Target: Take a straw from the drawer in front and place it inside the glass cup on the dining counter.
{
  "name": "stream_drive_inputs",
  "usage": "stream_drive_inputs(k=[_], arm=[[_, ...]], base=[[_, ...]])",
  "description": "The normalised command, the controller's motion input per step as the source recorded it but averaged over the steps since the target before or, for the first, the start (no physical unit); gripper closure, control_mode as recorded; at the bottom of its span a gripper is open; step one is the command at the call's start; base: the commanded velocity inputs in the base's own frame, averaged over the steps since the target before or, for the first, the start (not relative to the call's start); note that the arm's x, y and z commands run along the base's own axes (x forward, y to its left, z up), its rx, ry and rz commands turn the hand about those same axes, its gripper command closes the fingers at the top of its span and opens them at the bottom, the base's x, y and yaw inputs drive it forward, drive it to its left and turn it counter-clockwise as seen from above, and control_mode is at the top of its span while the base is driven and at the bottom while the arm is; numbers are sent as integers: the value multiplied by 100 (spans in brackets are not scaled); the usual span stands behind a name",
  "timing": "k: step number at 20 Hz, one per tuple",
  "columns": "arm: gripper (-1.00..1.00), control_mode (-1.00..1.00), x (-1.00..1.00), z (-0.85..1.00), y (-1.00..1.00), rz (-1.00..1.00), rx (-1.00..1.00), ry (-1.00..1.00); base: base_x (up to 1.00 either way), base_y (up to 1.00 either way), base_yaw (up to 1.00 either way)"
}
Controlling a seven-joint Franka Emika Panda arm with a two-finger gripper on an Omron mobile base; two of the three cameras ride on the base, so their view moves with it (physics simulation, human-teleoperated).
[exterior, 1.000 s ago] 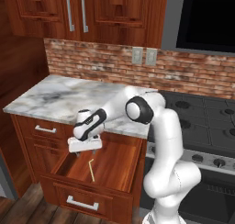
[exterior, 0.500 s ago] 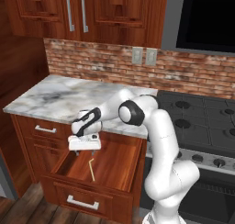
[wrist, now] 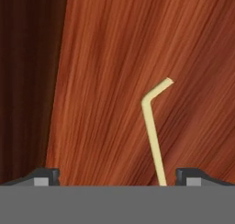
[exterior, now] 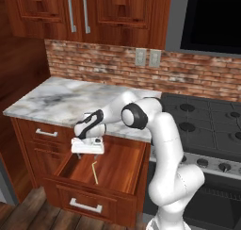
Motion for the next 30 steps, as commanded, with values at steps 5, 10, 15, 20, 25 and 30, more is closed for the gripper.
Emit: stream_drive_inputs(k=[5, 10, 15, 20, 25, 30], arm=[[-100, -100, -79, -12, 0, -2, 0, -4], [-100, -100, -66, -1, -7, -1, -1, -15], [-100, -100, -3, 0, -23, -4, -1, -17], [-100, -100, 3, 0, -21, -5, 0, -14], [-100, -100, 0, 0, -8, -2, 0, -11], [-100, -100, 0, 0, 0, 0, 0, -6]], base=[[0, 0, 0], [0, 0, 0], [0, 0, 0], [0, 0, 0], [0, 0, 0], [0, 0, 0]])
